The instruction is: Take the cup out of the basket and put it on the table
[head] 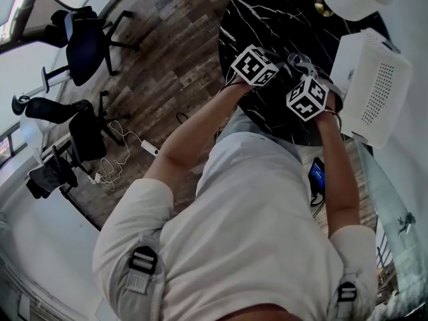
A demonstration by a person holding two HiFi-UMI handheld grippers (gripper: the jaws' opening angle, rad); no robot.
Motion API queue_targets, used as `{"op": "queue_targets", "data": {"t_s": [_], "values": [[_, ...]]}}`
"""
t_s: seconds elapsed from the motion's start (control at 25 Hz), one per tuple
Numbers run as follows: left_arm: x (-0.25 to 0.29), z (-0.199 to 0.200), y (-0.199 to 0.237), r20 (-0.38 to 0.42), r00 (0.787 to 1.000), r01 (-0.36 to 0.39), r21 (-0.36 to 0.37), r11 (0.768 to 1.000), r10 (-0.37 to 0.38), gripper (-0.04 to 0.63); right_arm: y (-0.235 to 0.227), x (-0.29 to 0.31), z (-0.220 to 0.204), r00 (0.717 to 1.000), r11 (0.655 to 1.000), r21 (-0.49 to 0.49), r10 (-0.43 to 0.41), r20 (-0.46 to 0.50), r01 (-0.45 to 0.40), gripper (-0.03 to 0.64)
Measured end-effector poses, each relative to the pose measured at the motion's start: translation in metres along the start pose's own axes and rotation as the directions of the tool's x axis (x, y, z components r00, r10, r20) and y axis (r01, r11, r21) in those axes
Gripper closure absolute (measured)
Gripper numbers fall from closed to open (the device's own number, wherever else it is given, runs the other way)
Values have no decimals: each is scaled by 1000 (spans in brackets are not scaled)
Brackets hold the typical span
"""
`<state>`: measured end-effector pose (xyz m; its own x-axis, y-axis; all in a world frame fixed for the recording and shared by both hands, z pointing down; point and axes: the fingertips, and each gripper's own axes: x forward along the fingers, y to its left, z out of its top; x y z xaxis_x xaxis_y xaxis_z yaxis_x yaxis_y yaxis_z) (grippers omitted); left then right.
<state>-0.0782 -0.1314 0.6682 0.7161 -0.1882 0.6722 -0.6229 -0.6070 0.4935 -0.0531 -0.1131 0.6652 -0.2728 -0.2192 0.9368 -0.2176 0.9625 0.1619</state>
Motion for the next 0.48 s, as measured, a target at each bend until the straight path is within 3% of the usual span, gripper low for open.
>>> {"op": "queue_targets", "data": {"t_s": [0.48], "values": [[9, -18, 5, -25, 1000, 7, -34, 999, -8, 591, 4, 17, -5, 1000, 1000, -7, 6, -14, -6, 591]]}}
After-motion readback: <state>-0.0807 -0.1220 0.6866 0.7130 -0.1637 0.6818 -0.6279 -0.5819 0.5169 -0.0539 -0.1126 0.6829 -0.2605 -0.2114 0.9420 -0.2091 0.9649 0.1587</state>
